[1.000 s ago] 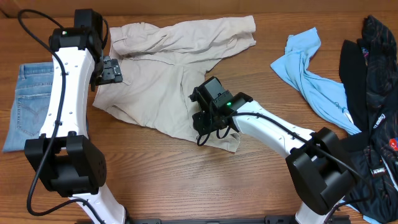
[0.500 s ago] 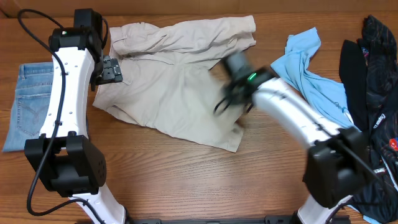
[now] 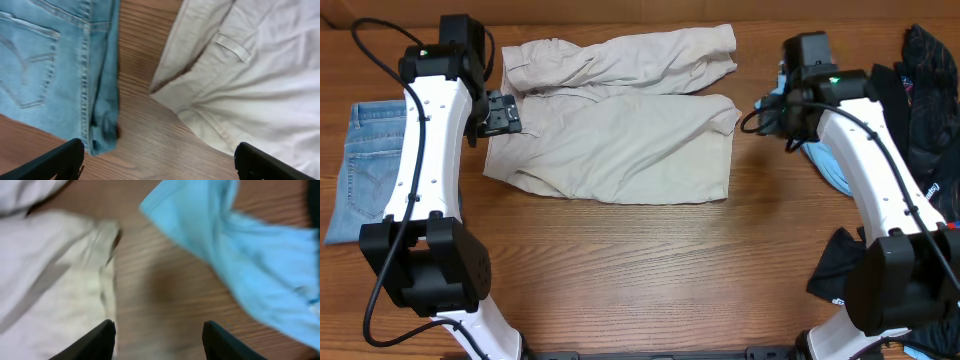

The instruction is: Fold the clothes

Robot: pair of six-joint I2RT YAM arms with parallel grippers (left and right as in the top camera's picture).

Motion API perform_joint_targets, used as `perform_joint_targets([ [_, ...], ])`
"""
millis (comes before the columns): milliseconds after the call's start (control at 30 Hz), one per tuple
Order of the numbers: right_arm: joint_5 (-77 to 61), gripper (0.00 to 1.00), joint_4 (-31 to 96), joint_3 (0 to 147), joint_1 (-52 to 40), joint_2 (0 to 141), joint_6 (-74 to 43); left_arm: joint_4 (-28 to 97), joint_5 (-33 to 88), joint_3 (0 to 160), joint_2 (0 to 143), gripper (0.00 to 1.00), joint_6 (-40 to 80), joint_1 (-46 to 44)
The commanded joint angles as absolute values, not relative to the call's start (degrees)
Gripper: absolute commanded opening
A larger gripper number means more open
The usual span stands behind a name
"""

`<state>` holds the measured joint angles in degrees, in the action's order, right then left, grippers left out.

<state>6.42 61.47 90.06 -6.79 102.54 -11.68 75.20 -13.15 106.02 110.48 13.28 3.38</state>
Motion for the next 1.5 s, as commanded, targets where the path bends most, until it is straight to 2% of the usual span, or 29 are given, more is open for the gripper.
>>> perform_joint_targets([
  [0,-4.8,0.6,61.8,87.4,-6.8,102.3,-8.5,74.6,-10.0,103.2,109.4,0.98,12.2,3.4],
  [200,-11.7,0.61,60.1,80.1,-6.8,102.3,-7.0,68.9,-8.1,95.7,109.4,0.98,11.9,3.3],
  [433,-23.7,0.61,51.5,68.6,-6.8,102.3,-5.0,53.4,-6.3,83.6,109.4,0.96,7.2,3.3],
  [600,-24.8,0.61,49.6,66.4,-6.8,102.3,-4.4,47.4,-2.5,78.5,109.4,0.94,4.2,3.3],
  [800,-25.8,0.62,45.2,63.0,-7.4,102.3,-4.3,38.6,-5.4,72.8,109.4,1.0,2.7,3.3],
  [867,-25.8,0.64,43.4,61.7,-7.4,102.3,-4.3,37.5,-6.7,72.5,109.4,1.0,2.7,3.3],
  [1267,-25.8,0.65,39.2,59.2,-7.4,102.3,-4.3,36.3,-9.6,69.6,109.4,1.0,3.4,3.4],
  [1467,-25.8,0.61,38.7,58.1,-7.4,102.4,-4.3,36.7,-9.6,68.4,109.4,1.0,4.1,3.4],
])
